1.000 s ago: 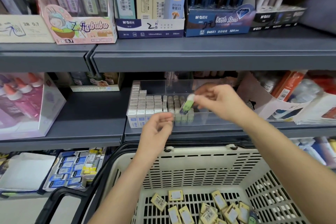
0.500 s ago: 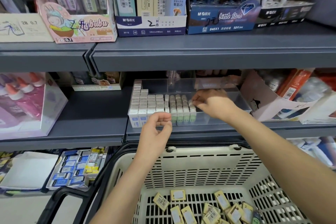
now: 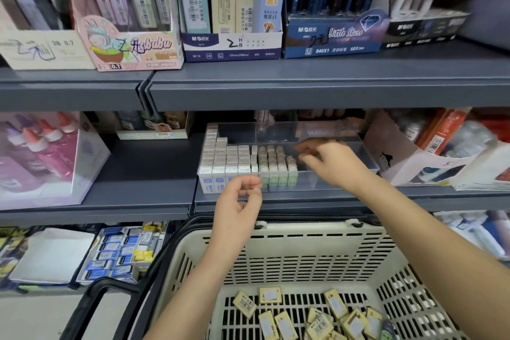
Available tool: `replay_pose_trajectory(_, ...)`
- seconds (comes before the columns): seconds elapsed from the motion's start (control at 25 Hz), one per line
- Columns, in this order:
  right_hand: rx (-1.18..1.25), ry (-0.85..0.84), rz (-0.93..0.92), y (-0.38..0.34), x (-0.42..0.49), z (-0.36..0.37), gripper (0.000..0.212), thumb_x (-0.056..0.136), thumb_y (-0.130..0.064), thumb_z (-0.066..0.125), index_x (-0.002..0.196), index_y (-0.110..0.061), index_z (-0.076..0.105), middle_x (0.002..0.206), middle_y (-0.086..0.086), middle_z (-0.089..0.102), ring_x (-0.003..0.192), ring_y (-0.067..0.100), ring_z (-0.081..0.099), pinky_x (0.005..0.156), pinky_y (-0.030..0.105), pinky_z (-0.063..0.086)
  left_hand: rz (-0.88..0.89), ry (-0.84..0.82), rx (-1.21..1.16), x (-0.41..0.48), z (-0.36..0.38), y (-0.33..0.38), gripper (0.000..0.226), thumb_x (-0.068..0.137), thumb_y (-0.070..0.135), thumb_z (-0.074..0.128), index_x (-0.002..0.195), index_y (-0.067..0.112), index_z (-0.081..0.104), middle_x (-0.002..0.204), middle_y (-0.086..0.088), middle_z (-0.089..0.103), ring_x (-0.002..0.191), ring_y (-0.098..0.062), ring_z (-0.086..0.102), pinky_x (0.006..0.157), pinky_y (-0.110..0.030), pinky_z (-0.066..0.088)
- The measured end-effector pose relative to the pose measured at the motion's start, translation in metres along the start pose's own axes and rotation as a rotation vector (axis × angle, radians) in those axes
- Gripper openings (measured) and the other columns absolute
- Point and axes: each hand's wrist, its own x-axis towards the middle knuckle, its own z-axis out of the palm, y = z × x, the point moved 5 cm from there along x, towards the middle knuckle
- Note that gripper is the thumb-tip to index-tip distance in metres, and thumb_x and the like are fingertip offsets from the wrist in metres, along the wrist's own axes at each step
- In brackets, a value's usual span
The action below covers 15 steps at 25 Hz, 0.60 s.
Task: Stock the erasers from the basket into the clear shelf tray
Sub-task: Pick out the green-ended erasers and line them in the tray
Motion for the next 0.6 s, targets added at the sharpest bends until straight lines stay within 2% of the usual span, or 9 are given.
replay_pose_trajectory(0.08, 0.146, 0.082, -0.032, -0.006, -0.026, -0.01, 0.025, 0.091, -0.022, 0.056, 0.115, -0.022, 0.063, 0.095, -0.007, 0.068, 0.093, 0.008, 0.061, 0.077, 0.007, 0.038, -0.001, 0.004, -0.048, -0.013, 0.003, 0.003, 0.023, 0.089, 0.006, 0.056, 0.09, 0.028, 0.06, 0.091, 0.002, 0.063, 0.074, 0.008, 0.057, 0.065, -0.007, 0.046)
replay_pose_trajectory(0.2, 0.36, 0.075, -0.092, -0.008, -0.082, -0.006, 0.021, 0.086, -0.019, 0.062, 0.099, -0.036, 0.063, 0.077, -0.02, 0.062, 0.074, -0.009, 0.057, 0.067, 0.0, 0.037, -0.008, -0.062, -0.069, -0.041, 0.017, -0.003, 0.022, 0.089, 0.009, 0.057, 0.087, 0.031, 0.062, 0.086, 0.004, 0.065, 0.08, -0.003, 0.061, 0.071, -0.014, 0.05)
replay_pose_trajectory(0.32, 0.403, -0.114, -0.05, 0.01, -0.134, 0.038, 0.02, 0.084, -0.025, 0.063, 0.097, -0.04, 0.063, 0.079, -0.02, 0.065, 0.07, -0.006, 0.059, 0.066, 0.007, 0.046, -0.114, -0.209, 0.01, -0.076, 0.042, -0.032, 0.021, 0.09, 0.01, 0.056, 0.087, 0.03, 0.06, 0.086, 0.006, 0.065, 0.081, -0.005, 0.06, 0.073, -0.012, 0.047)
replay_pose_trajectory(0.4, 0.276, -0.272, 0.02, 0.028, -0.16, 0.08, 0.015, 0.086, -0.025, 0.062, 0.1, -0.029, 0.067, 0.087, -0.014, 0.068, 0.074, -0.004, 0.059, 0.071, 0.01, 0.047, -0.196, -0.338, 0.128, -0.096, 0.058, -0.06, 0.015, 0.091, 0.011, 0.055, 0.09, 0.026, 0.059, 0.088, 0.01, 0.062, 0.079, -0.001, 0.058, 0.072, -0.008, 0.044)
replay_pose_trajectory(0.48, 0.113, -0.462, 0.044, 0.041, -0.181, 0.125, 0.019, 0.088, -0.026, 0.06, 0.104, -0.019, 0.067, 0.097, -0.004, 0.069, 0.084, 0.006, 0.061, 0.076, 0.018, 0.048, -0.296, -0.44, 0.234, -0.109, 0.067, -0.09, 0.009, 0.092, 0.014, 0.054, 0.096, 0.02, 0.06, 0.089, 0.011, 0.059, 0.079, 0.002, 0.054, 0.068, -0.005, 0.042)
replay_pose_trajectory(0.6, 0.047, -0.699, 0.042, 0.039, -0.203, 0.176, 0.026, 0.089, -0.03, 0.057, 0.11, -0.015, 0.063, 0.107, 0.001, 0.064, 0.096, 0.018, 0.061, 0.079, 0.028, 0.049, -0.471, -0.419, 0.274, -0.12, 0.058, -0.129, 0.011, 0.093, 0.01, 0.053, 0.1, 0.011, 0.061, 0.094, 0.003, 0.058, 0.083, -0.005, 0.055, 0.062, -0.004, 0.042)
